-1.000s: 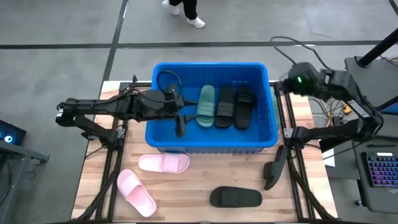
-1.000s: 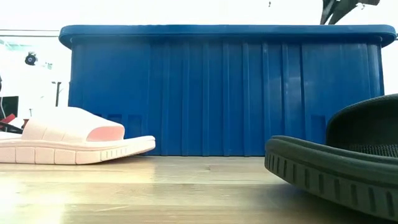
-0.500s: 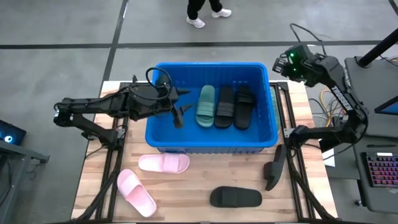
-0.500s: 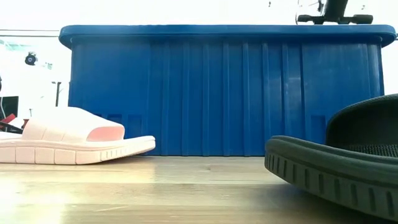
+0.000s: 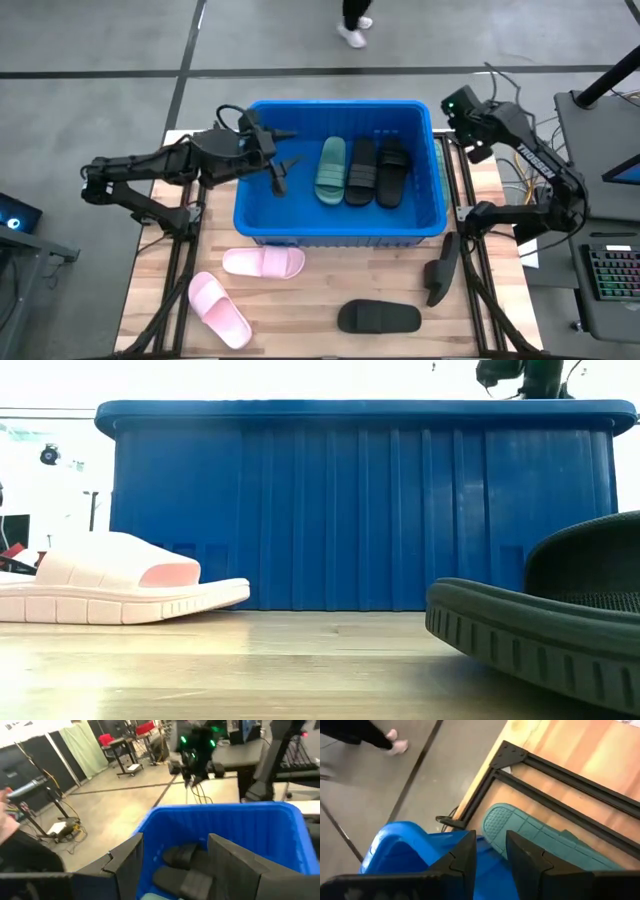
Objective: Pick and place slides into bin
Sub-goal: Put the green slipper into the blue bin
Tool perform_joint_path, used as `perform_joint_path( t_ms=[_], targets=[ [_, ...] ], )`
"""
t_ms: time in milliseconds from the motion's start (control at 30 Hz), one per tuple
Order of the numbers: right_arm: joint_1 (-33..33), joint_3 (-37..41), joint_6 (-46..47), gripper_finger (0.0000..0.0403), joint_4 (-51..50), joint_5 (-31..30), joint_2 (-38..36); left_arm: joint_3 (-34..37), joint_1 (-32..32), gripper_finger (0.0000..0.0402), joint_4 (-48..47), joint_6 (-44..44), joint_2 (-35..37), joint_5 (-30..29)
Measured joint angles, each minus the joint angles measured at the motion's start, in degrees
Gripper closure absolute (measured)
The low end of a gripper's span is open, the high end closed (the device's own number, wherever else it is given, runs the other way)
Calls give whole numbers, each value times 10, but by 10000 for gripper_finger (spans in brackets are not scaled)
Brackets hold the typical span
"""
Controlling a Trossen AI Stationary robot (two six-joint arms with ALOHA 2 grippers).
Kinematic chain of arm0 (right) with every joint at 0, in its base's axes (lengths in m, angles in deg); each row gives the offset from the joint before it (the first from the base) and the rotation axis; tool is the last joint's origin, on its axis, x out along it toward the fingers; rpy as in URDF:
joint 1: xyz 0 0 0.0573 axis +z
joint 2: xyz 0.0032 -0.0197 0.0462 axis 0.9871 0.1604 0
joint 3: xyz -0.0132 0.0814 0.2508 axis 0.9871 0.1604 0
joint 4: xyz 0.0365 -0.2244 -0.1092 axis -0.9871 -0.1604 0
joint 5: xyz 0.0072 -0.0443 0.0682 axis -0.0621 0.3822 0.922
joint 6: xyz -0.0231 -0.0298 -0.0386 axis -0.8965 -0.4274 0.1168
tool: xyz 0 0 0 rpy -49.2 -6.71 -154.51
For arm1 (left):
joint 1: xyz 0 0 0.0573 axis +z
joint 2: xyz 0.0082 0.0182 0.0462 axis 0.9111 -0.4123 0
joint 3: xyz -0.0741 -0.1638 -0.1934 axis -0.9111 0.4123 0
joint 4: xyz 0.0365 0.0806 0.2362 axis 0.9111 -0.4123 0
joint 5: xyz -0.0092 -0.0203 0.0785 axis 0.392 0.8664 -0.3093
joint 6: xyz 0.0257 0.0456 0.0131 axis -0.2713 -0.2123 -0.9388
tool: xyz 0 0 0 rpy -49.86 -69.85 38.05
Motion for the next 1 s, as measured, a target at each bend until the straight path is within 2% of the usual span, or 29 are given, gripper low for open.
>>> perform_joint_path(
  t_ms=[100,233,333,533,700,867,1000],
  targets=[
    [5,29,7,307,15,-9,2,0,11,197,13,-20,3,0],
    [7,74,67,307,16,-6,1,0,26,197,38,-51,7,2],
    [8,104,53,308,18,2,-2,0,37,197,45,-75,10,4],
    [10,157,26,319,54,27,-31,0,55,197,46,-74,11,4],
    [5,209,89,333,105,35,-73,0,63,197,49,-29,3,4],
    [2,265,154,339,111,61,-100,0,64,197,73,-28,0,-3],
    [2,291,159,339,124,63,-113,0,69,197,78,-28,-1,-9]
  ],
)
